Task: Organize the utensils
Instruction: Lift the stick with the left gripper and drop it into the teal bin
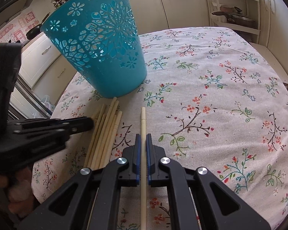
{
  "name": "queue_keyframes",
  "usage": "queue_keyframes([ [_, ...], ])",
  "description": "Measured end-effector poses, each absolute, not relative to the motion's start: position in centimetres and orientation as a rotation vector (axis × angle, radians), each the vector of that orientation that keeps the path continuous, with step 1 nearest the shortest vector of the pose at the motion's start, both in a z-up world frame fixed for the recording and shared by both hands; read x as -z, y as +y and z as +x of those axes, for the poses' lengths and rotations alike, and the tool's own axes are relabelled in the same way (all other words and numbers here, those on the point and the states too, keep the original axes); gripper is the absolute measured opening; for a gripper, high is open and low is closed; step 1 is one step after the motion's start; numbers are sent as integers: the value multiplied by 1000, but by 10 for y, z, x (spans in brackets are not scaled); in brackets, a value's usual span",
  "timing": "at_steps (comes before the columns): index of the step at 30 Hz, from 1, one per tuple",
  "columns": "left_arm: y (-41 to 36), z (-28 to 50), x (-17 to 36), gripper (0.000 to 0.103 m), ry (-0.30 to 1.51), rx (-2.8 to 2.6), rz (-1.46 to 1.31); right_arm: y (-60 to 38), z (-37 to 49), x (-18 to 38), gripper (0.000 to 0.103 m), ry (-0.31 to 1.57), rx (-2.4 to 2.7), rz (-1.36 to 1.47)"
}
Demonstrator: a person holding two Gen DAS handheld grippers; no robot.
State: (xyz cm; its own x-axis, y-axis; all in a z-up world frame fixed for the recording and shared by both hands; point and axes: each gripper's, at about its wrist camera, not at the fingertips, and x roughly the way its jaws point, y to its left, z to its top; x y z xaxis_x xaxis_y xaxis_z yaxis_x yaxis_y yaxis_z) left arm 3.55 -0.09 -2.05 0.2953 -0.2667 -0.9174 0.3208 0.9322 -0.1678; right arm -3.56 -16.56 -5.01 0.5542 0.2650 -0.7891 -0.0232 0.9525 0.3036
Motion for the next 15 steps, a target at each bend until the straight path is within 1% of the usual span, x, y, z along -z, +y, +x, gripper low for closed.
queue_keyframes([
  [3, 21, 29, -18, 5, 1189, 447, -28, -168, -35, 50, 6, 973, -179, 291],
  [6, 37, 23, -83, 5, 1069, 489, -84, -169, -34, 51, 6, 973, -181, 301],
  [8, 42, 24, -133, 5, 933, 493, -110, -168, -34, 51, 6, 971, -179, 301],
  [10, 42, 31, -169, 5, 796, 481, -137, -169, -33, 50, 6, 971, -181, 304],
  [13, 34, 48, -202, 5, 591, 432, -183, -170, -33, 50, 6, 968, -183, 305],
  [15, 28, 66, -212, 5, 478, 385, -221, -170, -35, 50, 6, 963, -185, 303],
])
